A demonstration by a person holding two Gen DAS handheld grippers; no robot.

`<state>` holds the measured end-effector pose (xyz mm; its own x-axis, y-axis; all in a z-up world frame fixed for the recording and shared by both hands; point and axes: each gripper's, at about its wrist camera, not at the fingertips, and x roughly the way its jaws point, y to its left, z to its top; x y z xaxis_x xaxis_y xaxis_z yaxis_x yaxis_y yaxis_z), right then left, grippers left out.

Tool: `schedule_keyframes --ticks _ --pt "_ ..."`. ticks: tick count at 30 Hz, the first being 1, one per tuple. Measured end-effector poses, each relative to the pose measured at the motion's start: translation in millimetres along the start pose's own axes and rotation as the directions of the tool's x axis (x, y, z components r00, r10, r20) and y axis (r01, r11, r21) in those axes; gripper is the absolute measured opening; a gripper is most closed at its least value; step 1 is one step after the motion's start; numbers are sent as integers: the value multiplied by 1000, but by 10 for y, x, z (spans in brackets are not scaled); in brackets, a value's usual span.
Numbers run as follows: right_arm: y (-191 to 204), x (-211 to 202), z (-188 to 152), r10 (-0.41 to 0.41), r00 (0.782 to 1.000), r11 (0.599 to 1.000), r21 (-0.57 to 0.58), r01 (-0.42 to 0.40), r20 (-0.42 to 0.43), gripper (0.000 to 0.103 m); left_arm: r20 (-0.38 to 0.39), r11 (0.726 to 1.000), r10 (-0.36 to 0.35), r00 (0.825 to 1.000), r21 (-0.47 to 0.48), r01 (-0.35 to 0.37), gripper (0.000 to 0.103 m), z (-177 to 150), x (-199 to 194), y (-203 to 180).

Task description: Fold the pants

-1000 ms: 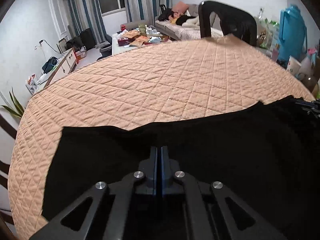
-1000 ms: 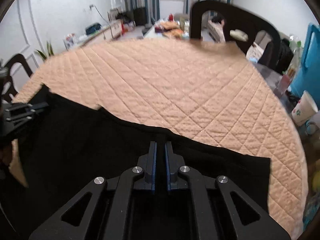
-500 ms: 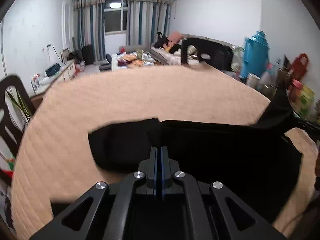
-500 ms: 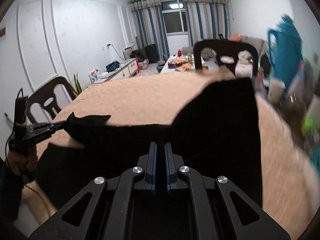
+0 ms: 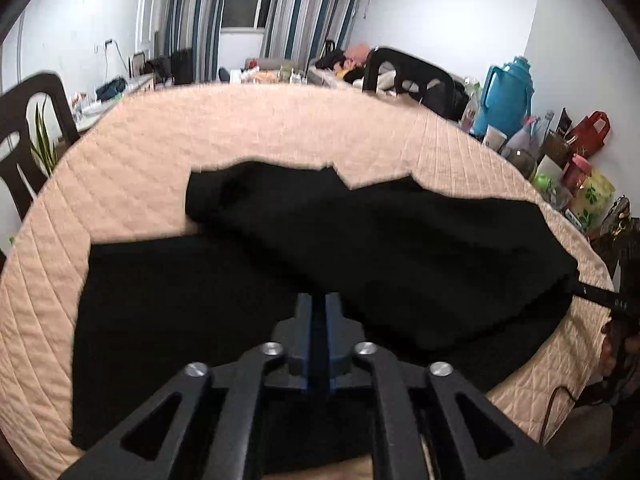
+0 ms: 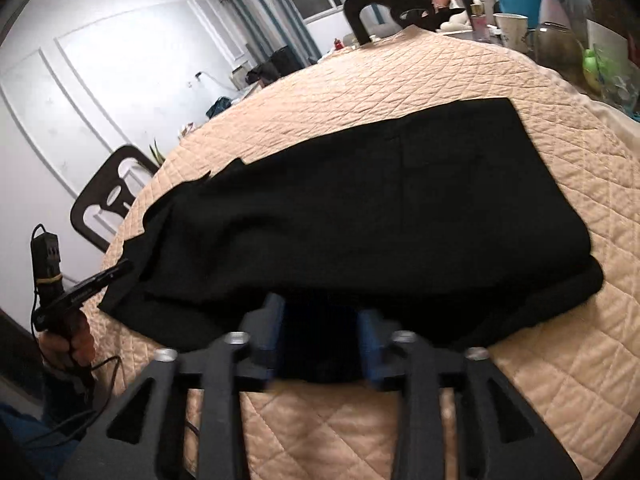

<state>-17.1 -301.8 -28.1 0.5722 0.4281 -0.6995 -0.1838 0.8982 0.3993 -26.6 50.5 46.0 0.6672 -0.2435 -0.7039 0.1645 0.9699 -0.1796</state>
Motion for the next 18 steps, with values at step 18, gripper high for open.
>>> schedule_keyframes --ticks 18 --pt "-659 -282 -10 -102 985 951 303 55 140 46 -76 989 87 993 128 -77 41 674 1049 -385"
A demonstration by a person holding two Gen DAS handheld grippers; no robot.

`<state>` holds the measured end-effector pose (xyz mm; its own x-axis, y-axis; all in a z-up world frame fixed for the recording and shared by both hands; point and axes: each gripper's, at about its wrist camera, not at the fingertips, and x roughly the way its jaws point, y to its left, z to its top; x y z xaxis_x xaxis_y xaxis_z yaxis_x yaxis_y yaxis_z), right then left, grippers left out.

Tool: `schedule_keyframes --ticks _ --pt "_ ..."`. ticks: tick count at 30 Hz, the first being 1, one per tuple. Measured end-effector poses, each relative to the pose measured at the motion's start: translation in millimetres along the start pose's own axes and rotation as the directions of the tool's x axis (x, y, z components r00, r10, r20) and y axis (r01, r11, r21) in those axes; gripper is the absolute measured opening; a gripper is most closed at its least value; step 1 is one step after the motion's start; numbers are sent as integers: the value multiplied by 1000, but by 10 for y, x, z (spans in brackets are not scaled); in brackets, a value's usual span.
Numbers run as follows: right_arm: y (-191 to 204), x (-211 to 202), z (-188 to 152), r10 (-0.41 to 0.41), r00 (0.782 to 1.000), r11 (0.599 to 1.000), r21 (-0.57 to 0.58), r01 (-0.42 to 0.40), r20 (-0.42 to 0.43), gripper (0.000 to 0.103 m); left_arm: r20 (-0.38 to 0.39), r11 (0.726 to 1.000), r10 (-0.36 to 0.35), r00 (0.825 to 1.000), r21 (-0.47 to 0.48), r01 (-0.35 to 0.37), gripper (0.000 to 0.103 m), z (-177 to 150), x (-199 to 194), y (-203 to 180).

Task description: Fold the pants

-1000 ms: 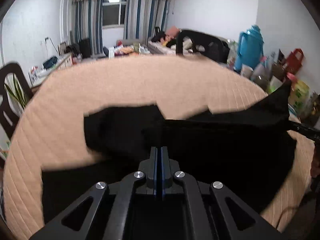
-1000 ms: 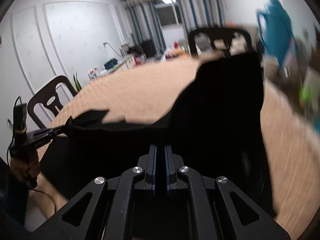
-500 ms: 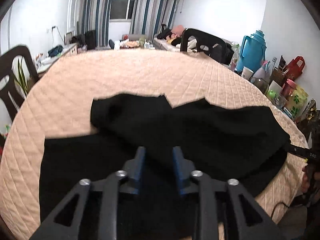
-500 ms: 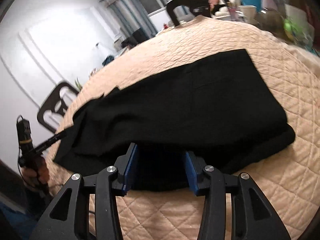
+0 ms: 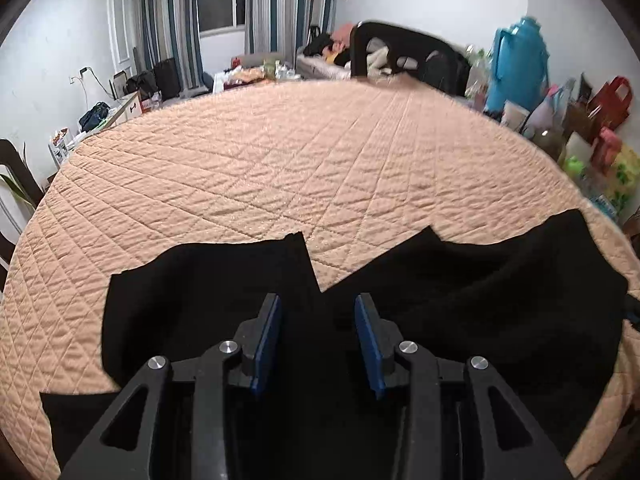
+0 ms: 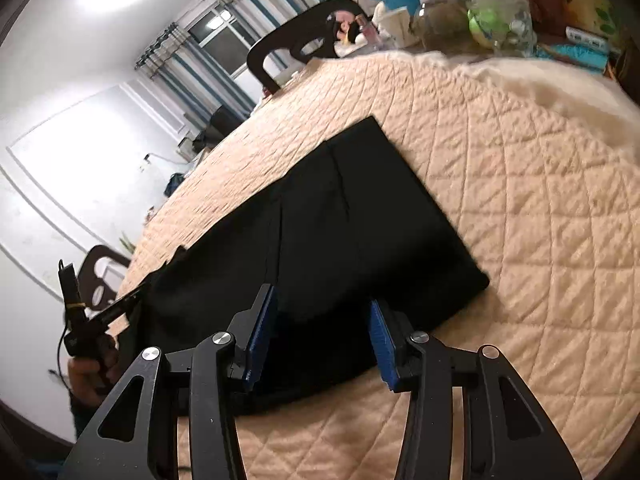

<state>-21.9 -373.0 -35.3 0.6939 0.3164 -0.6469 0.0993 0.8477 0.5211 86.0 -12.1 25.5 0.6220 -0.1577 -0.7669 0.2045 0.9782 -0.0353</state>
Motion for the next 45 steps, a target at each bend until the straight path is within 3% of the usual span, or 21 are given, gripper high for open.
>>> schedule_keyframes --ticks 7,11,13,18,21,26,31,36,38,41,43,44,45 --pt "9 100 64 10 1000 1000 17 -10 1 46 -40 997 77 996 -19 -78 40 49 133 76" --pt "-25 108 94 3 1000 1000 22 -3 5 46 -38 995 98 994 36 -97 10 24 123 6" --pt "-35 124 107 3 1000 1000 26 -4 8 46 -28 993 111 993 41 -110 8 9 85 -8" --pt "-46 109 111 12 1000 999 34 -12 15 46 89 994 96 991 -66 -90 6 -183 -406 287" --pt "-60 110 125 18 1000 999 35 -19 18 46 177 983 117 977 -160 -89 6 -424 -851 539" --pt "-59 85 94 20 999 999 25 -21 27 46 219 934 174 960 -346 -91 7 -1014 -1332 997" --pt "-48 52 53 27 999 999 20 -28 32 46 161 857 134 978 -514 -33 8 -1504 -1246 1342" --pt "-45 53 47 21 999 1000 21 -22 30 46 212 768 46 976 -632 101 44 -1727 -1206 1477" --pt "-41 48 34 20 999 1000 22 -20 28 46 232 753 32 972 -645 129 51 -1729 -1206 1464" --pt "-39 52 36 19 999 1000 23 -20 29 46 212 765 56 976 -637 94 51 -1678 -1175 1420" --pt "-47 51 30 18 999 1000 25 -19 32 46 209 750 63 976 -655 92 50 -1641 -1156 1461" --pt "-42 51 32 18 999 999 28 -19 34 46 202 742 68 977 -664 86 47 -1625 -1143 1485" --pt "-47 48 28 18 999 999 32 -19 38 46 195 735 79 978 -674 75 34 -1614 -1139 1502"
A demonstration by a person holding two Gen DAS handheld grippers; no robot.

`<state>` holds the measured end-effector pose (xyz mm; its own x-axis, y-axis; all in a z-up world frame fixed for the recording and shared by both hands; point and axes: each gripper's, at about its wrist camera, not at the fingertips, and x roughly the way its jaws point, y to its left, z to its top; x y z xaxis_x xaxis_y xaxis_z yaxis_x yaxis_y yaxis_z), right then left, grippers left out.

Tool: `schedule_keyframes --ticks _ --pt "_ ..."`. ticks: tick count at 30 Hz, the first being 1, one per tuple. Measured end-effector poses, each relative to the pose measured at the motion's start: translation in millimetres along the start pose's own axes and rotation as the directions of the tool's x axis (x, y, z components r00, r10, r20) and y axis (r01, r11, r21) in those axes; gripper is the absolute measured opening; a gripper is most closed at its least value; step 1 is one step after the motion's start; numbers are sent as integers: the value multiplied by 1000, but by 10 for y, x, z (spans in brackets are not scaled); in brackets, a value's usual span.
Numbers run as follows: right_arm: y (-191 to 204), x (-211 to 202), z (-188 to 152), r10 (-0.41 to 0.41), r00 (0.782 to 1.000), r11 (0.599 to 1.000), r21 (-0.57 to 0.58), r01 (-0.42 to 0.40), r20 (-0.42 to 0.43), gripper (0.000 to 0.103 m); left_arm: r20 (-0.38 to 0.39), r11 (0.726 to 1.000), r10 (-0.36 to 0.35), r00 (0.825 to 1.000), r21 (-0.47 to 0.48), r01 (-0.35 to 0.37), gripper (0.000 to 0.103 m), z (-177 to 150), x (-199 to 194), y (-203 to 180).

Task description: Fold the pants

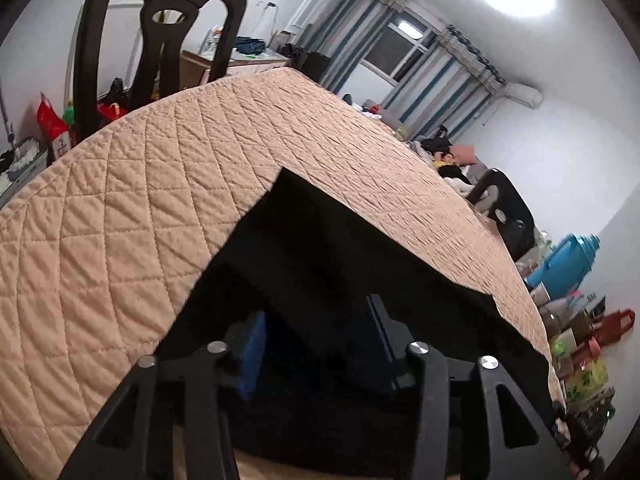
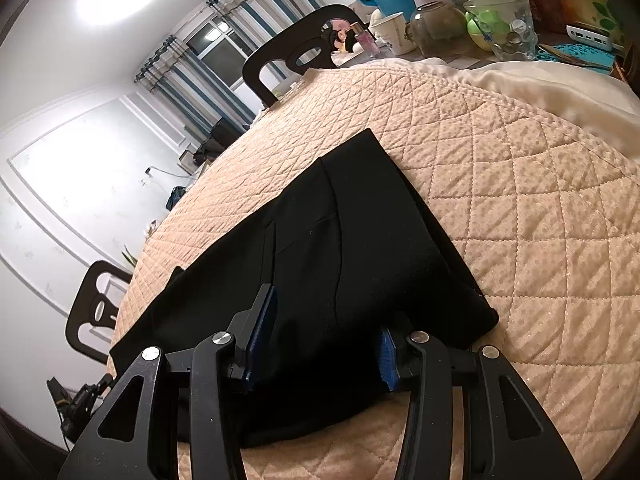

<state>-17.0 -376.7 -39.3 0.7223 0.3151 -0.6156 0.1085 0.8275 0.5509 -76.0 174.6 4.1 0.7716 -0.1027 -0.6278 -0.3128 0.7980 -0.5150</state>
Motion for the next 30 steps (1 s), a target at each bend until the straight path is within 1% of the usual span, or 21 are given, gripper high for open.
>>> schedule_keyframes --ticks 1,2,3,6,8,10,12,13,16,18,20,21,24,26,28,29,30 --pt "-7 -3 -3 2 1000 1000 7 -2 4 46 -3 1000 18 1000 -4 -18 25 20 30 0" --pt "-9 -6 -1 3 1000 1000 13 -4 7 46 -10 999 32 999 -4 -32 9 8 52 2" --pt "-25 -9 0 4 1000 1000 25 -4 12 45 -17 999 40 999 -6 -40 5 11 68 21" --pt "-46 -17 33 -41 999 998 41 40 20 15 -10 999 38 999 8 -38 4 33 33 -2" --pt "-44 -47 50 -27 999 998 50 26 18 14 19 1000 22 1000 16 -23 4 60 -97 -31" --pt "43 -170 71 -19 999 1000 24 18 43 11 47 1000 -9 999 20 8 4 82 -265 -64" --pt "145 -325 90 19 997 1000 8 -20 70 11 70 999 -11 997 45 7 4 67 -419 -104" --pt "191 -397 94 26 996 1000 -4 -26 80 11 71 998 -8 997 55 4 4 46 -463 -110" --pt "161 -458 90 -2 997 1000 -8 2 82 10 36 999 13 999 52 -15 5 -44 -455 -26" --pt "10 -371 42 -48 998 999 28 47 37 10 -15 999 42 999 24 -42 5 -113 -326 96" --pt "-122 -255 -4 -63 998 996 64 64 -17 10 -58 999 48 997 -8 -49 5 -175 -225 211" --pt "-154 -218 -31 -75 997 995 65 77 -32 10 -55 999 41 998 -9 -41 5 -193 -225 221" --pt "-119 -223 -27 -76 997 996 40 77 -34 11 -45 999 43 998 33 -42 5 -187 -244 143" --pt "-109 -220 -14 -78 996 996 34 79 -40 11 -46 998 49 998 38 -47 5 -184 -243 141" --pt "-99 -253 -11 -88 996 996 23 89 -30 17 -39 997 68 997 30 -67 7 -180 -294 213" --pt "-87 -303 -10 -106 994 994 10 106 -12 18 -31 996 82 996 27 -81 9 -168 -319 240" --pt "-81 -361 0 -126 992 992 -9 126 5 23 -18 995 98 995 24 -97 9 -157 -355 268"
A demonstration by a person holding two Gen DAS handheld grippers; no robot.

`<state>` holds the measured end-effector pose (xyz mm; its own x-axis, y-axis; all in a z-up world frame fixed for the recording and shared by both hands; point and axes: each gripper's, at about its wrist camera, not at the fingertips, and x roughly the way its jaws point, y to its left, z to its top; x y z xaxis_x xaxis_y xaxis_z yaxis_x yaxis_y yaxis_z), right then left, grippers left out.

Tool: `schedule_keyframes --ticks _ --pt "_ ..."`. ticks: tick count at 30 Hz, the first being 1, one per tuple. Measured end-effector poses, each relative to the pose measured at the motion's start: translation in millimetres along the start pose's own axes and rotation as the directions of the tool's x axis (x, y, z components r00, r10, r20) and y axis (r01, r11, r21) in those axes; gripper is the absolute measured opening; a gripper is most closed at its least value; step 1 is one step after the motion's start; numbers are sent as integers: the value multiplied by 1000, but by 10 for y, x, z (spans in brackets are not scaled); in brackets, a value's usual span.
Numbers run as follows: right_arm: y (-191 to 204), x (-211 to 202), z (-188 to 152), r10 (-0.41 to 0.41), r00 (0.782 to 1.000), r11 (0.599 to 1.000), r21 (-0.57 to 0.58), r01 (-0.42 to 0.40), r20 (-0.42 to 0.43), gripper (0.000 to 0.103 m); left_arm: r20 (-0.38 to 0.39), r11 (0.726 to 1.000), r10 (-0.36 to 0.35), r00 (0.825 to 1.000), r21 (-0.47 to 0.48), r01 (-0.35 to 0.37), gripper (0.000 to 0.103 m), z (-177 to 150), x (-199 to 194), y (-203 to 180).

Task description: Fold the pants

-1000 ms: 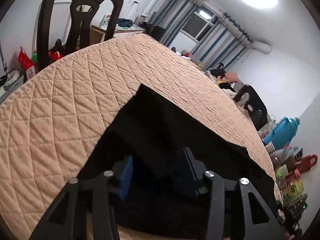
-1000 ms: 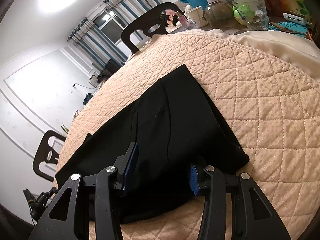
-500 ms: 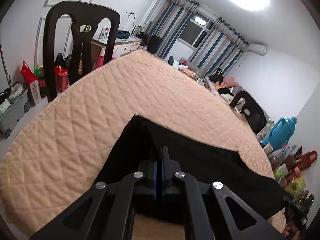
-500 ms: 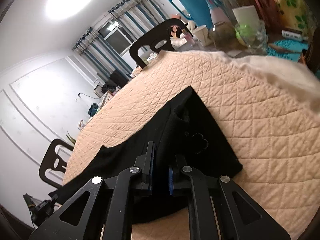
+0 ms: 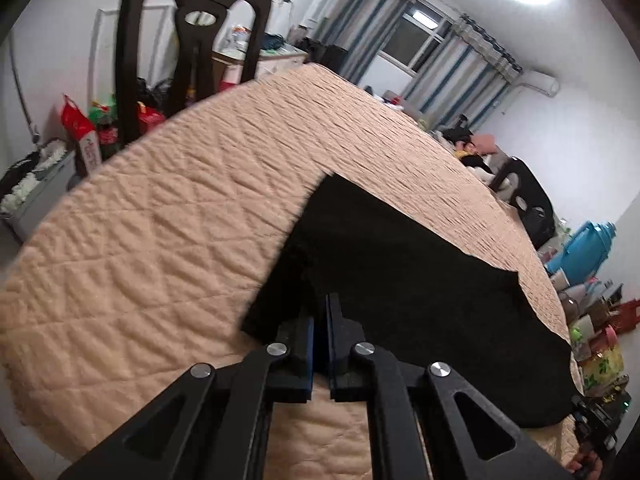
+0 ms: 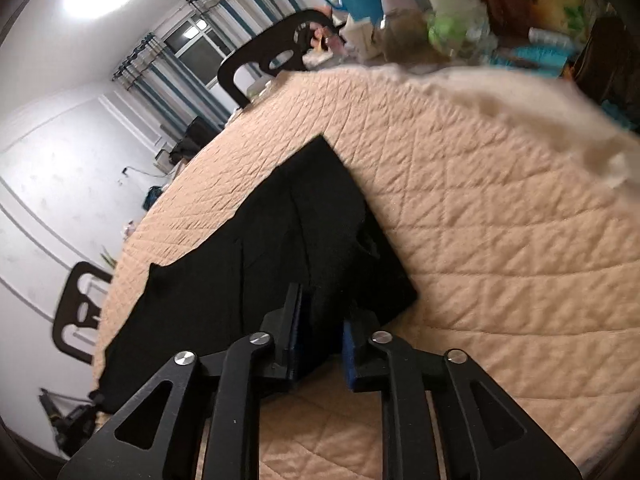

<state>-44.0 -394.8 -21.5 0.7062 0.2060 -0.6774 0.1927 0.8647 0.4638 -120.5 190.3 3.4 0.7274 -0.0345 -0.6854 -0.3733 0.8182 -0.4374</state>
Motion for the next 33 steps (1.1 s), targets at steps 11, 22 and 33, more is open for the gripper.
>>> schedule_keyframes --ticks 11,22,33 --pt "314 -106 66 -103 988 973 -193 124 115 25 56 992 -25 998 122 18 9 125 51 -395" --pt "411 206 232 -137 985 952 -262 159 101 25 1 962 60 998 269 -58 14 196 443 -732" --pt "605 987 582 -199 980 921 -344 182 -15 25 -29 967 59 998 250 -50 31 475 839 -642"
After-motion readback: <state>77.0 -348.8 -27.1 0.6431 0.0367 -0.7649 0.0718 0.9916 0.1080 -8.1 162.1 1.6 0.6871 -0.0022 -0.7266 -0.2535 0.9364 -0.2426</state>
